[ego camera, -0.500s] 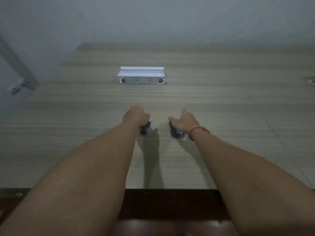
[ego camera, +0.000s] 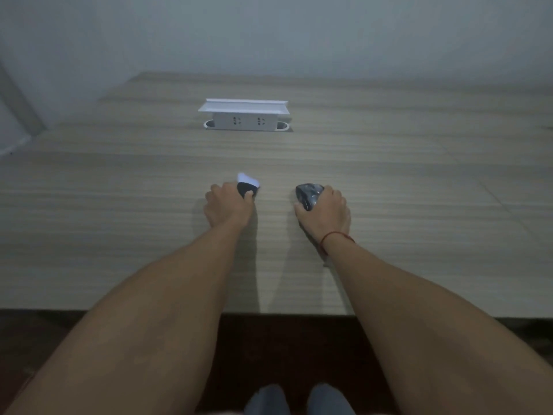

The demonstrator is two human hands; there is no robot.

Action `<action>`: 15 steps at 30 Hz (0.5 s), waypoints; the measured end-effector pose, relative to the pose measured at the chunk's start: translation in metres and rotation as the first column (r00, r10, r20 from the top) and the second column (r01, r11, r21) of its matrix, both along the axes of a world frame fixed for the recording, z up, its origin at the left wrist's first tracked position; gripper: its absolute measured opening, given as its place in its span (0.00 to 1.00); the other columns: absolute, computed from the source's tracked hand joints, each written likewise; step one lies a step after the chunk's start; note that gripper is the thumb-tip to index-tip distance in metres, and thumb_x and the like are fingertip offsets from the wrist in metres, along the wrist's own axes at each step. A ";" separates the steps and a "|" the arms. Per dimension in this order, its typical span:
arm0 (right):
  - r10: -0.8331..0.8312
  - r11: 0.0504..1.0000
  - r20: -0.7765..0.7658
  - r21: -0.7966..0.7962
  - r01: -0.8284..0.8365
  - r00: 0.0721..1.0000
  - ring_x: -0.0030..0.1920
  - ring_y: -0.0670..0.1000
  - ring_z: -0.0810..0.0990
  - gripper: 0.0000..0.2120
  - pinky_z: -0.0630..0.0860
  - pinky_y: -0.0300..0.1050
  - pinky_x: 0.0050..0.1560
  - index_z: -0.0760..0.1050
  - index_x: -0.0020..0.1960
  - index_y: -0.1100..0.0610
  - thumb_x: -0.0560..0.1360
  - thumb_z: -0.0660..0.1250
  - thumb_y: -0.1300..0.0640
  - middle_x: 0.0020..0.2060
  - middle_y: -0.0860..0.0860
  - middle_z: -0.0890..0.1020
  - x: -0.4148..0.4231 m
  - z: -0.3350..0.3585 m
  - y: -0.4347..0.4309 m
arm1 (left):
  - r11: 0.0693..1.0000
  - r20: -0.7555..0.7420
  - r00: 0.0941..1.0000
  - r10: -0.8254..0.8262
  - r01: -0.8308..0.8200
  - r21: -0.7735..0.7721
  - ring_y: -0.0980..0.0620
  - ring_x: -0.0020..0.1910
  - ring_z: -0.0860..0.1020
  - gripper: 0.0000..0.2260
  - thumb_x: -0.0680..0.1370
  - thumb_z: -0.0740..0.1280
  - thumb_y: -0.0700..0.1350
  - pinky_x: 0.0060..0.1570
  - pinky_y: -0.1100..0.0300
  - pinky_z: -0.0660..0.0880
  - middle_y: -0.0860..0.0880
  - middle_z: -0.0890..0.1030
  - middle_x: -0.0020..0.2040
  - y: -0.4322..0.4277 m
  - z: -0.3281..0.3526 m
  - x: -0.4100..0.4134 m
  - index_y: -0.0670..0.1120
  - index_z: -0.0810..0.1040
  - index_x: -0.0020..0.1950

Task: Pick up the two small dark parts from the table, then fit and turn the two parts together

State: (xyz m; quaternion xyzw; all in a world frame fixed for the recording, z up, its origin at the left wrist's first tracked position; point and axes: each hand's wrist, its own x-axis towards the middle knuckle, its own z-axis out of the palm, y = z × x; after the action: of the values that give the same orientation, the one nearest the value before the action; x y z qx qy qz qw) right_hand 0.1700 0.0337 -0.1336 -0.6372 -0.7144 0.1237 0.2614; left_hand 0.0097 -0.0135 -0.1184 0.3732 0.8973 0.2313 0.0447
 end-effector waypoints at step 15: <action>0.294 0.956 -0.148 0.054 -0.289 0.944 0.52 0.54 0.77 0.31 0.77 0.52 0.56 0.70 0.62 0.55 0.65 0.72 0.41 0.54 0.52 0.77 0.008 -0.022 -0.038 | 0.836 0.082 0.989 -0.126 0.061 0.546 0.43 0.57 0.75 0.13 0.78 0.66 0.48 0.53 0.54 0.70 0.39 0.77 0.56 -0.048 -0.020 0.029 0.38 0.75 0.55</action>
State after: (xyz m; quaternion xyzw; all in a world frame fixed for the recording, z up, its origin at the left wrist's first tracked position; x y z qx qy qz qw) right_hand 0.1778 -0.0038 -0.1553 -0.5088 -0.7803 0.1986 0.3047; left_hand 0.0385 -0.0612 -0.1383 0.4003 0.7719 0.4938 0.0002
